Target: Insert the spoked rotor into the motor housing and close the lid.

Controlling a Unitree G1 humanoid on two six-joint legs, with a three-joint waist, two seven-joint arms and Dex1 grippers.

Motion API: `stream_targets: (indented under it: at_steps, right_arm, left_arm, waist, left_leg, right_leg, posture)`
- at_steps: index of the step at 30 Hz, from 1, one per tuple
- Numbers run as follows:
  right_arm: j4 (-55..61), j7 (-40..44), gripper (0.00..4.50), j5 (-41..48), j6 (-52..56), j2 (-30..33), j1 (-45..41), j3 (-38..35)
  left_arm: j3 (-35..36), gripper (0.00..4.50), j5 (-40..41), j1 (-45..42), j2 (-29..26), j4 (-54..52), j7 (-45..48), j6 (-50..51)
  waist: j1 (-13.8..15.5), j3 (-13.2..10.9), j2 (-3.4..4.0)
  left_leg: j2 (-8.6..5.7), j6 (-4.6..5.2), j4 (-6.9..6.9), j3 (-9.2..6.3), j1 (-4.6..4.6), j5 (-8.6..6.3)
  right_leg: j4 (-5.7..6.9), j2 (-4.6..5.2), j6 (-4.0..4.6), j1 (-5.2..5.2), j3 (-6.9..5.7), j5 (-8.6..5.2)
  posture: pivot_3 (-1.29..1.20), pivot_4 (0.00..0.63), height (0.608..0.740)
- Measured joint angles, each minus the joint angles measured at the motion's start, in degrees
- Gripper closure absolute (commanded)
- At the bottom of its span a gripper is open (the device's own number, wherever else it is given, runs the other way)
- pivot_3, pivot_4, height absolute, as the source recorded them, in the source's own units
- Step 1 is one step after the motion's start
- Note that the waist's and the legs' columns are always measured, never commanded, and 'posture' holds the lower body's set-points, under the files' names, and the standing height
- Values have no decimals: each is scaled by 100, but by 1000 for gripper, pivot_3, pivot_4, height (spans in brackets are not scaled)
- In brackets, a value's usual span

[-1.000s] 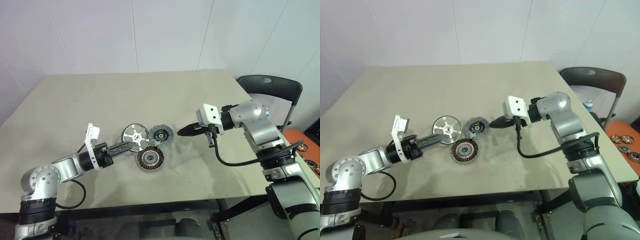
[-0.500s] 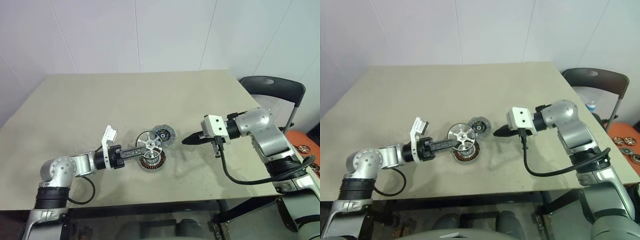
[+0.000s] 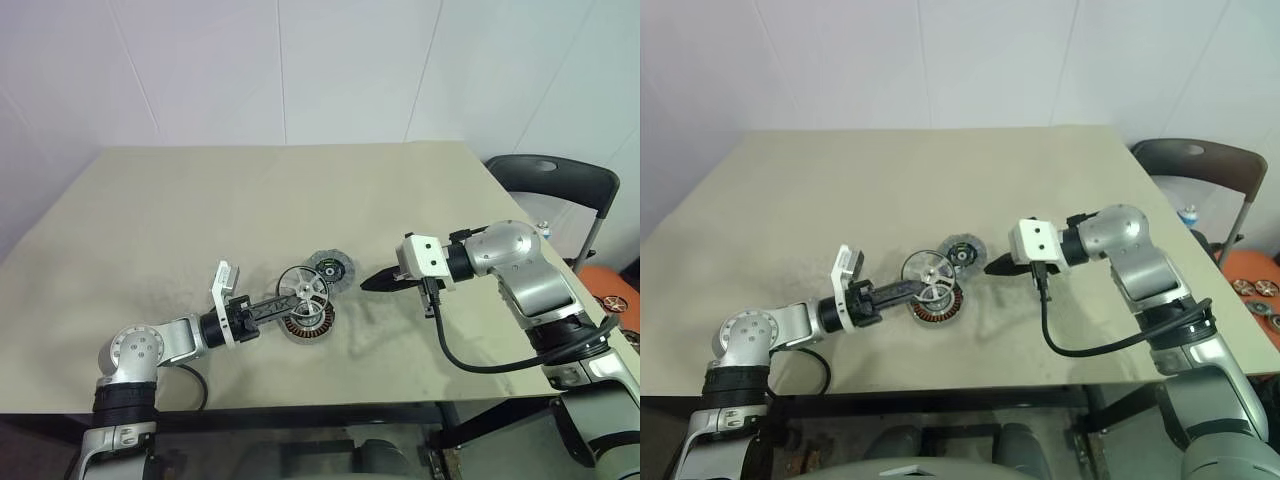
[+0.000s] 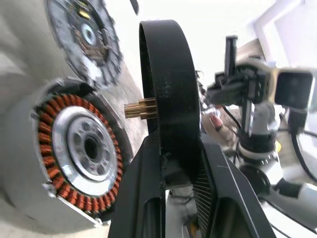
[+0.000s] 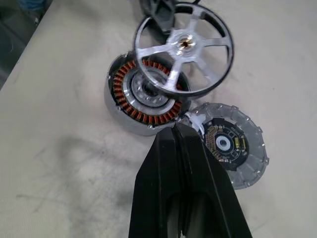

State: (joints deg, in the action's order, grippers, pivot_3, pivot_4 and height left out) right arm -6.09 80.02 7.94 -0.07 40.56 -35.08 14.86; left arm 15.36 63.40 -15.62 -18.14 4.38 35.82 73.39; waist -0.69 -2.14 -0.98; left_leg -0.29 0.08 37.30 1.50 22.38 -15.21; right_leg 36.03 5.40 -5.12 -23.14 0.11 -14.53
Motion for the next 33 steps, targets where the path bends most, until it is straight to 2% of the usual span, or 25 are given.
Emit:
stream_targets:
  at_steps: [4, 13, 22, 33]
  right_arm:
    - [-40, -33, 4500, -70, -130, -1, 0, 35]
    - [-143, -137, 4500, -208, -329, -1, 21, 40]
    - [-323, -177, 4500, -276, -446, -24, 25, 41]
    - [-441, -204, 4500, -330, -609, -67, 11, 41]
  left_arm:
    - [224, 3994, 396, -31, 374, -27, -469, 210]
    - [335, 3994, 1035, 436, 716, -420, -1274, 519]
    - [382, 3994, 1229, 612, 606, -549, -1568, 373]
    - [211, 3994, 1198, 724, 470, -500, -1443, 122]
  waist:
    - [4, 1, -2]
    - [-1, 1, -2]
    - [-8, 1, -2]
    - [-7, 1, -2]
  left_leg:
    - [-1, 0, 2, 0, 1, 0]
    - [0, 0, 6, -1, 0, 0]
    - [0, -1, 7, -1, -3, 0]
    - [0, -1, 7, -1, -3, 1]
  right_leg:
    - [0, 1, -1, 3, 0, 1]
    - [0, -7, 2, 5, 0, -1]
    - [-1, -12, 4, 7, 0, -2]
    - [-2, -15, 4, 8, 0, -2]
  posture:
    - [0, 0, 740]
    - [0, 0, 740]
    - [0, 0, 740]
    - [0, 0, 740]
